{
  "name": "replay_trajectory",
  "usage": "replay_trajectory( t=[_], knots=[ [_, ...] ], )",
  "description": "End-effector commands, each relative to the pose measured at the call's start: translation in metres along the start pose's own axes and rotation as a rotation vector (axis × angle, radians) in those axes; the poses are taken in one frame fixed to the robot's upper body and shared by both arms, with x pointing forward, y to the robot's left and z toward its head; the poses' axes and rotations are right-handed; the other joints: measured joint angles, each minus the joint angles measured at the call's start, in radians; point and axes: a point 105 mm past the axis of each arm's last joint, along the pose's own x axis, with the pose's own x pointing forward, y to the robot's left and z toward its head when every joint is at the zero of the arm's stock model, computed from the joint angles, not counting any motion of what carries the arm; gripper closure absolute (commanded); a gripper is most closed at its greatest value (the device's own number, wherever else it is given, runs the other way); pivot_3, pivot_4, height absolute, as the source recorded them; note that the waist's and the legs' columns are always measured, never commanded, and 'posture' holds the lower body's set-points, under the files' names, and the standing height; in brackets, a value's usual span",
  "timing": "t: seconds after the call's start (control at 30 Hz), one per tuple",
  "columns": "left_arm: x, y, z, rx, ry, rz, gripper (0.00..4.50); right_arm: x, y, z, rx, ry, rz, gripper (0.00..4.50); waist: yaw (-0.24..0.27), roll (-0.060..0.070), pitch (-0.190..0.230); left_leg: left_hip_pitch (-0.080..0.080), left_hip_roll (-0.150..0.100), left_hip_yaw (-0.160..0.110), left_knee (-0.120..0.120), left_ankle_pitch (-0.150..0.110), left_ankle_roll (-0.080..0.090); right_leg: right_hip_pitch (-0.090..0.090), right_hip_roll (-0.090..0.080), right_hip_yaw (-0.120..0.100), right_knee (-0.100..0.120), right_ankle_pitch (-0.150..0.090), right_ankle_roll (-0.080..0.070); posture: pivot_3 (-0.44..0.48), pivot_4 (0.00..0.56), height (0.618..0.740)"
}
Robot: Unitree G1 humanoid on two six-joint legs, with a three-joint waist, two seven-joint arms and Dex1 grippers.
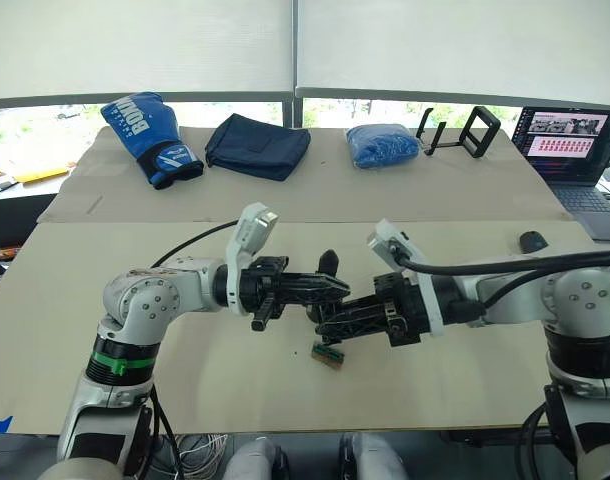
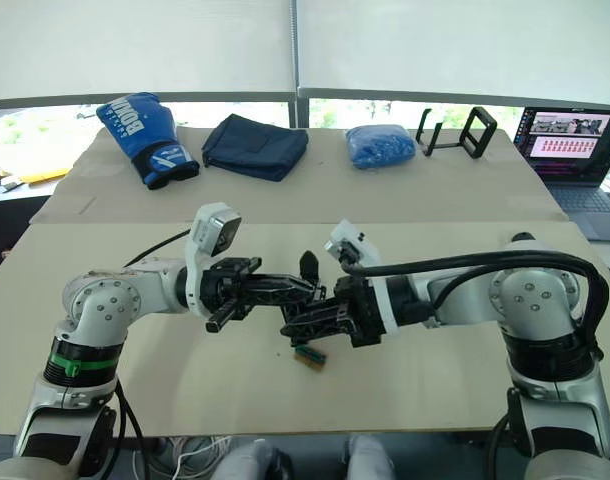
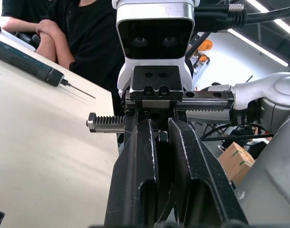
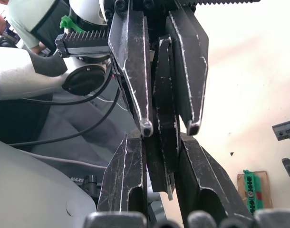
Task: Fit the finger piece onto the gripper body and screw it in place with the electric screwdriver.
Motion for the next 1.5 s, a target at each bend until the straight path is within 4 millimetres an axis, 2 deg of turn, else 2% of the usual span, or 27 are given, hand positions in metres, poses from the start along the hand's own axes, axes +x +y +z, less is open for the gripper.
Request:
replay_trajectory(
  t=[0.03, 0.17, 0.23, 0.27, 0.37, 0.47, 0.6, 0.7, 0.97, 1.07, 1.17, 1.27, 1.5],
  knots=[
    [-0.007, -0.005, 0.020, 0.109, -0.042, 0.021, 3.15, -0.008, 0.012, 0.011, -0.083, -0.099, 0.048, 4.11, 0.002, 0.000, 0.000, 0.000, 0.000, 0.000, 0.000, 0.000, 0.000, 0.000, 0.000, 0.000, 0.000, 0.000, 0.000, 0.000, 0.150, 0.740],
    [-0.028, 0.006, 0.031, 0.258, -0.061, 0.126, 1.17, -0.012, 0.012, 0.010, -0.176, -0.154, 0.041, 4.11, 0.002, 0.000, 0.000, 0.000, 0.000, 0.000, 0.000, 0.000, 0.000, 0.000, 0.000, 0.000, -0.001, 0.000, 0.000, 0.000, 0.150, 0.740],
    [-0.043, 0.011, 0.028, 0.345, -0.014, 0.177, 0.20, -0.015, 0.014, 0.009, -0.201, -0.186, 0.060, 4.11, 0.003, 0.000, 0.000, 0.000, 0.000, 0.001, 0.000, 0.000, 0.000, 0.000, 0.000, 0.000, -0.001, 0.000, 0.000, 0.000, 0.150, 0.740],
    [-0.050, 0.014, 0.025, 0.384, 0.019, 0.194, 0.00, -0.016, 0.014, 0.009, -0.211, -0.201, 0.065, 4.12, 0.003, 0.000, 0.000, 0.000, 0.000, 0.001, 0.000, 0.000, 0.000, 0.000, 0.000, 0.000, -0.001, 0.000, 0.000, 0.000, 0.150, 0.740],
    [-0.075, 0.026, 0.009, 0.495, 0.135, 0.267, 0.00, -0.020, 0.002, 0.004, -0.245, -0.206, 0.002, 4.12, 0.001, 0.000, 0.000, 0.001, 0.000, 0.002, -0.003, 0.000, 0.000, 0.000, 0.001, 0.000, -0.001, 0.000, 0.000, 0.000, 0.150, 0.740],
    [-0.096, 0.039, -0.017, 0.561, 0.256, 0.310, 0.00, -0.023, -0.016, 0.000, -0.311, -0.226, -0.088, 4.12, 0.001, 0.000, 0.000, 0.001, 0.000, 0.002, -0.005, 0.000, -0.001, -0.001, 0.000, 0.000, -0.003, 0.000, 0.000, 0.000, 0.150, 0.740],
    [-0.105, 0.058, -0.047, 0.627, 0.355, 0.351, 0.00, -0.025, -0.027, -0.007, -0.393, -0.253, -0.119, 4.12, 0.009, 0.000, 0.000, -0.001, 0.000, 0.002, -0.006, 0.000, -0.001, -0.003, 0.000, 0.000, -0.004, 0.000, 0.000, 0.000, 0.150, 0.740],
    [-0.098, 0.069, -0.066, 0.617, 0.385, 0.344, 0.00, -0.025, -0.034, -0.013, -0.439, -0.254, -0.126, 4.12, 0.015, 0.000, 0.000, -0.002, 0.000, 0.002, -0.006, 0.000, -0.001, -0.003, 0.000, -0.001, -0.006, 0.000, 0.000, 0.000, 0.150, 0.740],
    [-0.069, 0.092, -0.088, 0.560, 0.361, 0.310, 0.00, -0.025, -0.034, -0.015, -0.495, -0.312, -0.084, 4.12, 0.019, 0.000, 0.000, -0.002, 0.000, 0.002, -0.005, 0.001, 0.000, -0.002, 0.002, -0.002, -0.007, 0.000, 0.000, 0.000, 0.150, 0.740],
    [-0.061, 0.099, -0.090, 0.550, 0.351, 0.309, 0.00, -0.024, -0.026, -0.012, -0.514, -0.368, -0.030, 4.12, 0.020, 0.000, 0.000, -0.001, 0.000, 0.002, -0.005, 0.001, 0.000, -0.001, 0.001, -0.002, -0.007, 0.000, 0.000, 0.000, 0.150, 0.740],
    [-0.048, 0.115, -0.085, 0.555, 0.359, 0.332, 0.00, -0.023, -0.022, -0.021, -0.513, -0.341, -0.024, 4.12, 0.024, -0.001, 0.000, -0.002, 0.000, 0.001, -0.003, 0.001, 0.001, 0.000, 0.001, -0.002, -0.007, 0.001, 0.000, 0.000, 0.150, 0.740],
    [-0.037, 0.124, -0.082, 0.564, 0.346, 0.334, 0.00, -0.022, -0.021, -0.025, -0.514, -0.334, -0.025, 4.12, 0.023, -0.001, 0.000, -0.002, 0.000, 0.000, -0.001, 0.000, 0.002, 0.001, 0.000, -0.003, -0.007, 0.001, 0.000, 0.000, 0.150, 0.740],
    [-0.022, 0.126, -0.085, 0.574, 0.349, 0.278, 0.00, -0.023, -0.019, -0.029, -0.511, -0.329, -0.042, 4.12, 0.017, -0.001, 0.000, -0.002, 0.000, 0.000, 0.000, -0.001, 0.004, 0.000, 0.000, -0.002, -0.006, 0.001, 0.000, 0.000, 0.150, 0.740]
  ],
)
